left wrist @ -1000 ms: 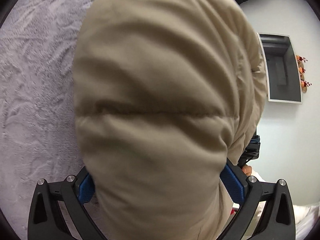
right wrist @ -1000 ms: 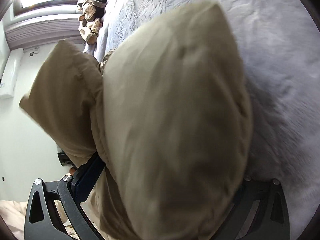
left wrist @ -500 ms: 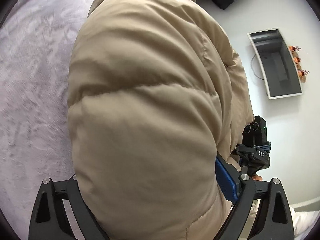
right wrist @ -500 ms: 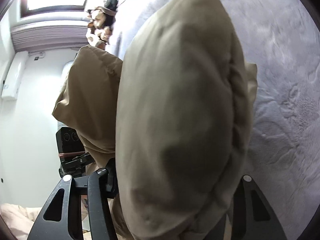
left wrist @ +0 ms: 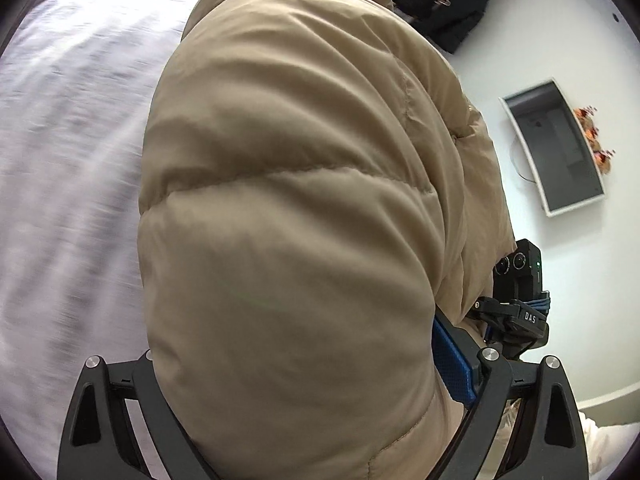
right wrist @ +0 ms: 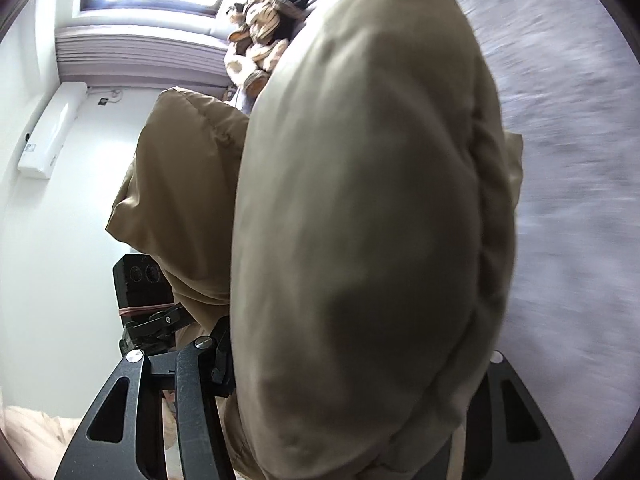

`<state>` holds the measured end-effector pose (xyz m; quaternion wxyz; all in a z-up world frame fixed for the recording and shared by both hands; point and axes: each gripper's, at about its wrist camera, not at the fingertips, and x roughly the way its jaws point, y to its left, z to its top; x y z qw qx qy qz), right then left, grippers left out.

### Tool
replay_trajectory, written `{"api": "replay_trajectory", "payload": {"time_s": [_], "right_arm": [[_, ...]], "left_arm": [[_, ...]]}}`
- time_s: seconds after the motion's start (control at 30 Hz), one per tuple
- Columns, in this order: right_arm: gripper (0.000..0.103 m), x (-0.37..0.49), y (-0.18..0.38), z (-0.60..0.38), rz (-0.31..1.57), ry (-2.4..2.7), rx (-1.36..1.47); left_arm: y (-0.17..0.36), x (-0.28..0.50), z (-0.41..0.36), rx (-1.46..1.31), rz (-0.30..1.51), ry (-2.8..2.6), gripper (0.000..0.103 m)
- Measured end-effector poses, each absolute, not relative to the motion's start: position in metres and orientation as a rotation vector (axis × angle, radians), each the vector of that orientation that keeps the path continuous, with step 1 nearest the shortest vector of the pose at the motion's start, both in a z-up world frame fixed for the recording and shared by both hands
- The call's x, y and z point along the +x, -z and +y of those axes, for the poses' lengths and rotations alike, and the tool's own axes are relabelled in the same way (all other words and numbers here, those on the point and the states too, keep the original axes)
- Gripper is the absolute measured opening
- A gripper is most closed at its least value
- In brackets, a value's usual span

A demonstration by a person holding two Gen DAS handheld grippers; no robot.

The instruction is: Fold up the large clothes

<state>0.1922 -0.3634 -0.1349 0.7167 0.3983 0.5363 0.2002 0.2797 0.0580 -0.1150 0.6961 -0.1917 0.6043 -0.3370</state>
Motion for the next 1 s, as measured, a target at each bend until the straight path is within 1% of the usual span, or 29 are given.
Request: {"api": "replay_trajectory", "payload": {"time_s": [0.1, 0.17, 0.27, 0.33, 0.4, 0.47, 0.53, 0.63, 0.73, 0.8, 0.83, 0.9, 0.93, 0.97, 1.0], "right_arm": [[0.058, 0.207, 0.158, -0.324, 1.194, -0.464, 0.892], [0.058, 0.207, 0.175, -0.304, 1.212, -0.467, 0.887], [0.058, 0.214, 0.201, -0.287, 1.259, -0.435, 0.869], [0.059, 0.213, 0.214, -0.284, 1.285, -0.403, 0.858], [0.062, 0.206, 0.22, -0.289, 1.301, -0.378, 0.873], [0.066, 0.198, 0.219, -0.291, 1.32, -0.344, 0.86], [0.068, 0.186, 0.214, -0.294, 1.354, -0.303, 0.831], [0.069, 0.191, 0.2, -0.295, 1.369, -0.235, 0.773], [0.069, 0.171, 0.167, -0.313, 1.346, -0.155, 0.694], [0.069, 0.163, 0.139, -0.335, 1.299, -0.086, 0.634], [0.068, 0.156, 0.126, -0.336, 1.266, -0.063, 0.611], [0.049, 0.156, 0.097, -0.351, 1.217, -0.06, 0.587], [0.034, 0.149, 0.09, -0.362, 1.205, -0.081, 0.572], [0.03, 0.15, 0.084, -0.352, 1.204, -0.103, 0.551], [0.03, 0.163, 0.082, -0.331, 1.206, -0.123, 0.535]], "left_arm": [[0.131, 0.298, 0.089, -0.425, 1.357, 0.694, 0.095], [0.152, 0.306, 0.107, -0.423, 1.374, 0.648, 0.095], [0.182, 0.306, 0.111, -0.426, 1.4, 0.598, 0.095], [0.189, 0.304, 0.115, -0.433, 1.393, 0.594, 0.097], [0.186, 0.296, 0.113, -0.426, 1.384, 0.594, 0.097], [0.181, 0.291, 0.106, -0.397, 1.38, 0.591, 0.099], [0.174, 0.288, 0.099, -0.383, 1.378, 0.579, 0.099], [0.169, 0.272, 0.083, -0.365, 1.374, 0.546, 0.099], [0.159, 0.269, 0.069, -0.342, 1.367, 0.524, 0.099], [0.156, 0.266, 0.065, -0.33, 1.363, 0.511, 0.099], [0.154, 0.265, 0.063, -0.325, 1.361, 0.507, 0.099], [0.152, 0.264, 0.06, -0.318, 1.362, 0.499, 0.099], [0.151, 0.263, 0.056, -0.314, 1.361, 0.492, 0.099], [0.145, 0.269, 0.053, -0.309, 1.36, 0.485, 0.099], [0.142, 0.276, 0.051, -0.304, 1.36, 0.478, 0.099]]}}
